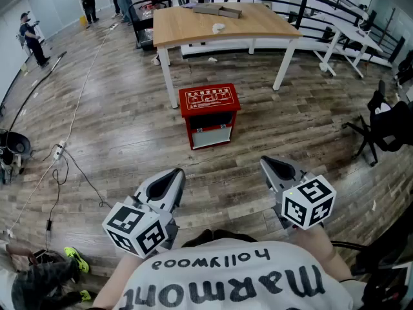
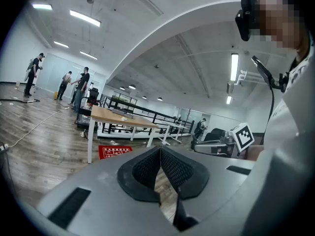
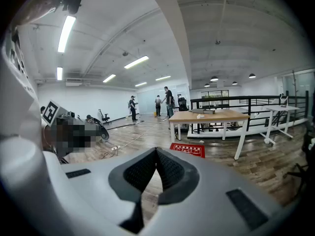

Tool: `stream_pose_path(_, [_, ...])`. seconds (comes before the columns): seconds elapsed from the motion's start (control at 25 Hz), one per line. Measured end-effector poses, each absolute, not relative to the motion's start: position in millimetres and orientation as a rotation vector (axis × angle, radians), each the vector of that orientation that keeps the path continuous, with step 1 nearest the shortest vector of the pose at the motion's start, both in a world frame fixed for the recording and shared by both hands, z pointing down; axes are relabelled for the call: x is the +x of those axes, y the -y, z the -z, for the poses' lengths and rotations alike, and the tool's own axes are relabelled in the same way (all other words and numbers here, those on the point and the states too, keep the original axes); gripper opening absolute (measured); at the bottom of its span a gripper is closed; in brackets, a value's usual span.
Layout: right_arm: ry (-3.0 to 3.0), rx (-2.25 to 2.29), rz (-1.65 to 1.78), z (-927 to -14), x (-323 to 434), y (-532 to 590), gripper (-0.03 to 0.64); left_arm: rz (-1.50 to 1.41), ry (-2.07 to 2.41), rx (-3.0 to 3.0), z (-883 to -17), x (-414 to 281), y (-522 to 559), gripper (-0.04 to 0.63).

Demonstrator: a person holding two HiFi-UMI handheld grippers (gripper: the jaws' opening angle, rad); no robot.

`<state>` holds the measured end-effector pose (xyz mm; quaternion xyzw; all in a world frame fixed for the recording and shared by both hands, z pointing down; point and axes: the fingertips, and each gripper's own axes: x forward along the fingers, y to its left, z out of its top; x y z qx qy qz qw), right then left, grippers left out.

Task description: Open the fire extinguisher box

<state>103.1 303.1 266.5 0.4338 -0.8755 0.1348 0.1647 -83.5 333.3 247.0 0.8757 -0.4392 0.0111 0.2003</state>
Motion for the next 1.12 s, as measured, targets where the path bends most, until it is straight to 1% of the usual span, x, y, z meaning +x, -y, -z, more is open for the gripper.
stream_pose_path(0.48, [2.492,1.235,-0.397,-270,104,-301,0.009,-0.024,1.23,2.44,-247,-86,-332,0.006])
stream_pose_path(0.68, [2.593,1.208,-0.43,-261,98,-305,0.011,-0.049,1.237,2.455,-248,-84,-334,0.006])
stream_pose_path(1.12, [2.648,1.109,-0.331,-257,79,-311,0.012,-0.034,1.211,2.451,-248,-81,-336,0.006])
